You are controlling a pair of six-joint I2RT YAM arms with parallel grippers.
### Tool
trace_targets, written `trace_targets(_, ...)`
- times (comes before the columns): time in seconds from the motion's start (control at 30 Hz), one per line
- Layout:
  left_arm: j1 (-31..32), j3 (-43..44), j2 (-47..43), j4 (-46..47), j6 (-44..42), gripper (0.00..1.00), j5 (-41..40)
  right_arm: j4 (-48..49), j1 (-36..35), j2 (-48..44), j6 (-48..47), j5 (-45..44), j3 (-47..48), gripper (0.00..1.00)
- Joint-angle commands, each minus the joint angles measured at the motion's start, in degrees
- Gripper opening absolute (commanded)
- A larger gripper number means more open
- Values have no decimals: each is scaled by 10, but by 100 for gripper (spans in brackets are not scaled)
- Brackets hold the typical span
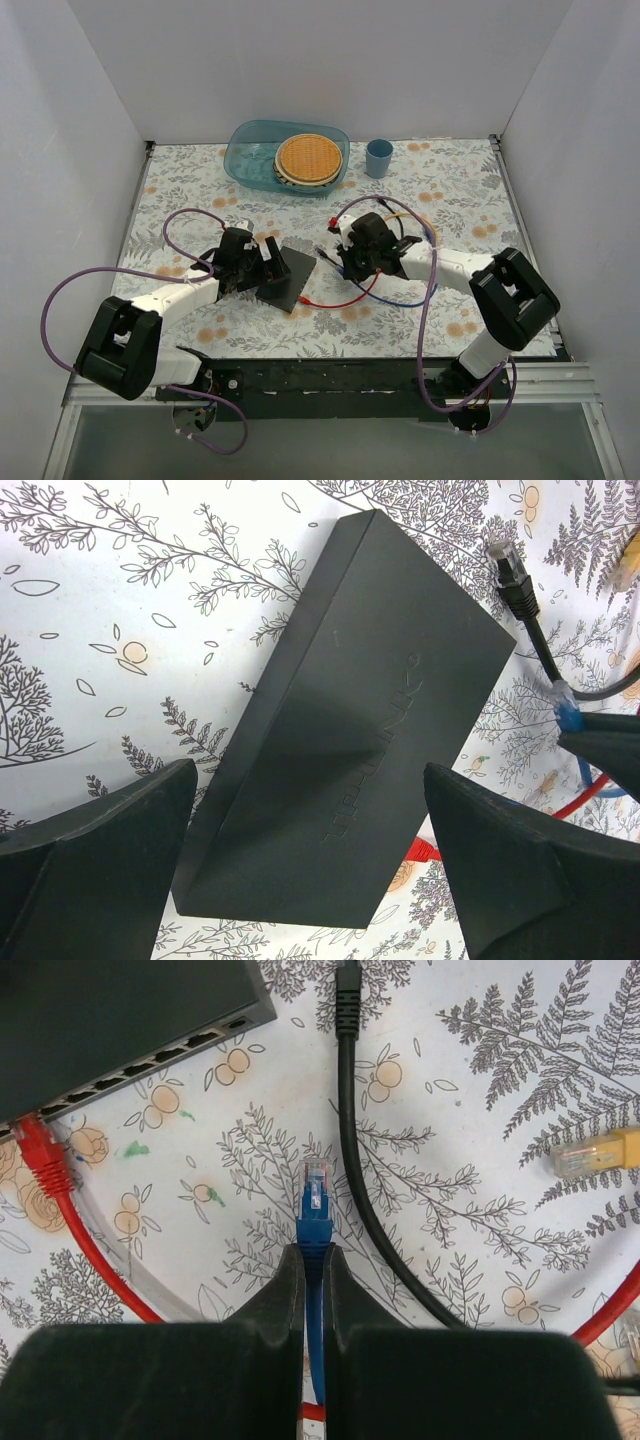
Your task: Insert the plug into the switch port
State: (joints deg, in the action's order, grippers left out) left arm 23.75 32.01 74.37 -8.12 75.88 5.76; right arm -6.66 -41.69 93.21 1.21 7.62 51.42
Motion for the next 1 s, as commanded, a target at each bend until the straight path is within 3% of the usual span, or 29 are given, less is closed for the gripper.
trace_targets(0.0,-2,-4,-20,-4,-2,98,-14,23,-24,-47,-8,-50,-18,1)
trace_targets(0.33,-3,-2,-32,-1,-12,98,-25,41,-88,-67,-3,-114,-34,1)
trace_targets(0.97,-34,14,-20,-1,-49,94,-14,50,-159,-8,-10,-122,10,1)
